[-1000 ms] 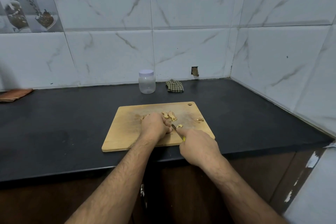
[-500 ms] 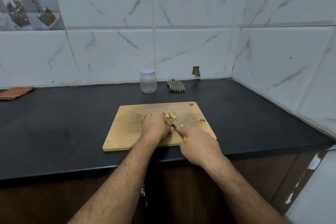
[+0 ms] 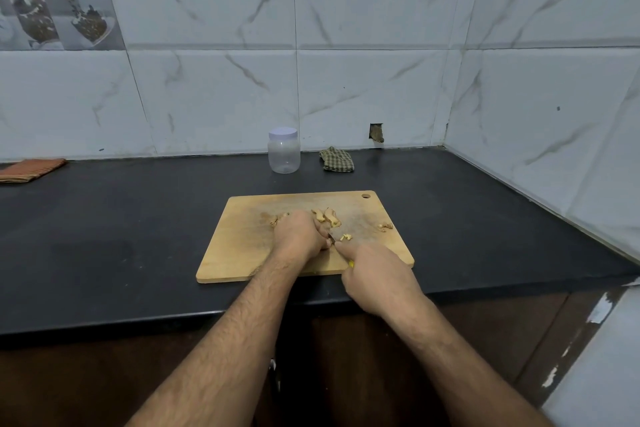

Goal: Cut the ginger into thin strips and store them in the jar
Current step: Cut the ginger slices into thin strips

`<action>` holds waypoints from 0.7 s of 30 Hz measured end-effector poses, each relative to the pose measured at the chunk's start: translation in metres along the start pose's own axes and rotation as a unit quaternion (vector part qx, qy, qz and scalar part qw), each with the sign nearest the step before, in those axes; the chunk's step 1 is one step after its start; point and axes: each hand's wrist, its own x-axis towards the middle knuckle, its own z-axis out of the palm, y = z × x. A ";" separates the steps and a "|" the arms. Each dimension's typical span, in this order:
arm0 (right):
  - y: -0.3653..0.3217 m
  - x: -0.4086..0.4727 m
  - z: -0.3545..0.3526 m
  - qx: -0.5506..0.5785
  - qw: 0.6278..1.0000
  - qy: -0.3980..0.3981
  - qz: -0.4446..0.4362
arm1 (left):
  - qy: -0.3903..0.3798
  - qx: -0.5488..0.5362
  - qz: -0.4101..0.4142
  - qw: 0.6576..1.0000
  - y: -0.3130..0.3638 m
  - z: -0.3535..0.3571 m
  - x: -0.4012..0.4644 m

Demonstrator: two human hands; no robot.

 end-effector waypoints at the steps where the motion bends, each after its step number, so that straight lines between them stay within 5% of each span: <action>1: 0.002 -0.004 0.000 -0.006 1.000 -0.004 0.000 | -0.001 -0.001 -0.001 1.000 0.000 0.000 0.000; 21: 0.002 -0.007 0.000 0.036 0.999 0.022 0.004 | 0.003 -0.041 -0.038 0.998 0.001 0.001 -0.004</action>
